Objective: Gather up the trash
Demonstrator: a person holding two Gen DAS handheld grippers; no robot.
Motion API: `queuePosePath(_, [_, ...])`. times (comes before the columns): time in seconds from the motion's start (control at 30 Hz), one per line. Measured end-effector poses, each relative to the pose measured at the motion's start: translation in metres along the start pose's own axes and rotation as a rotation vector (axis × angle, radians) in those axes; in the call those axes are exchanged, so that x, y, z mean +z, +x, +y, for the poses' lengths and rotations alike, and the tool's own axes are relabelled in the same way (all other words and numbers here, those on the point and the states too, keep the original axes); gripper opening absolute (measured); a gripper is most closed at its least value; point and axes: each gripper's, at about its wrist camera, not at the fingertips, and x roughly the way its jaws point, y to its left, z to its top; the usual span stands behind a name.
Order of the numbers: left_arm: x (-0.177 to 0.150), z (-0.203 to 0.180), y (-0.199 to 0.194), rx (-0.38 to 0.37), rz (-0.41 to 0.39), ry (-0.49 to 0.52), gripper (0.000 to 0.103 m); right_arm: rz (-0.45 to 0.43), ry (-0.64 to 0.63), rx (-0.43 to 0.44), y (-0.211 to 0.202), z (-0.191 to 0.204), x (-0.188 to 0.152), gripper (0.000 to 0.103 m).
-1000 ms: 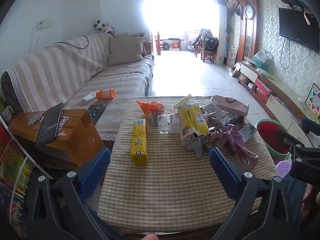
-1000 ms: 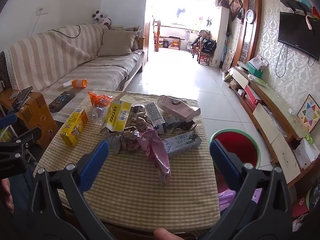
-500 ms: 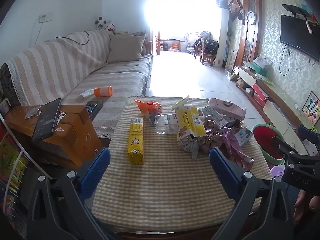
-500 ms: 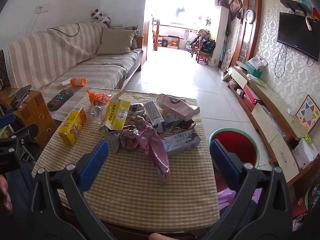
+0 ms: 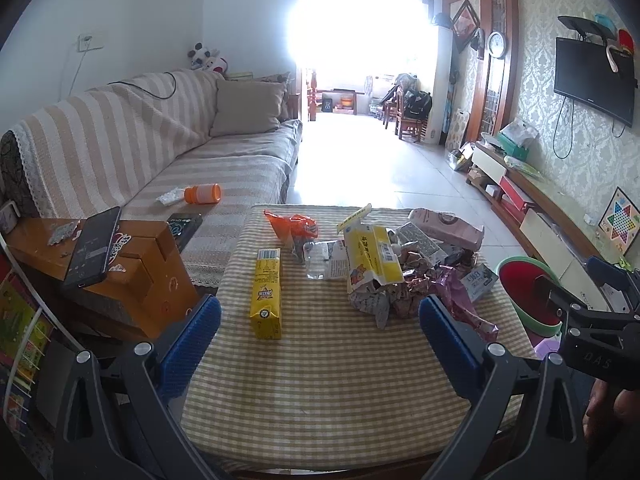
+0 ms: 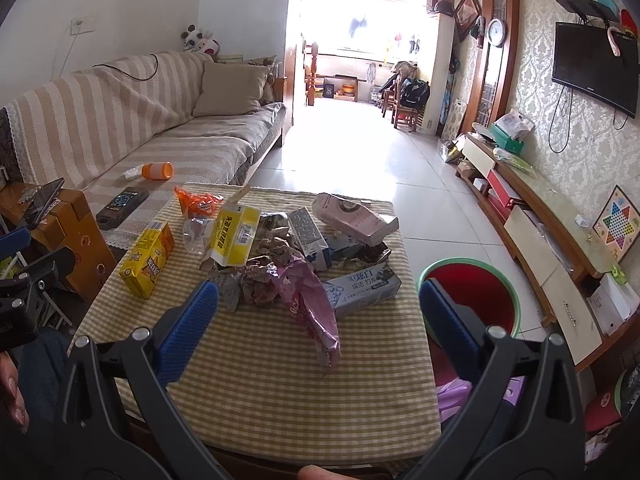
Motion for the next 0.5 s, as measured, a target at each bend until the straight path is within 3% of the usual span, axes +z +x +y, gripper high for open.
queuePosePath(0.5, [-0.0024, -0.0043, -0.0018, -0.017, 0.002, 0.005, 0.095, -0.012, 0.031, -0.017, -0.0052, -0.0074, 0.0032, 0.100])
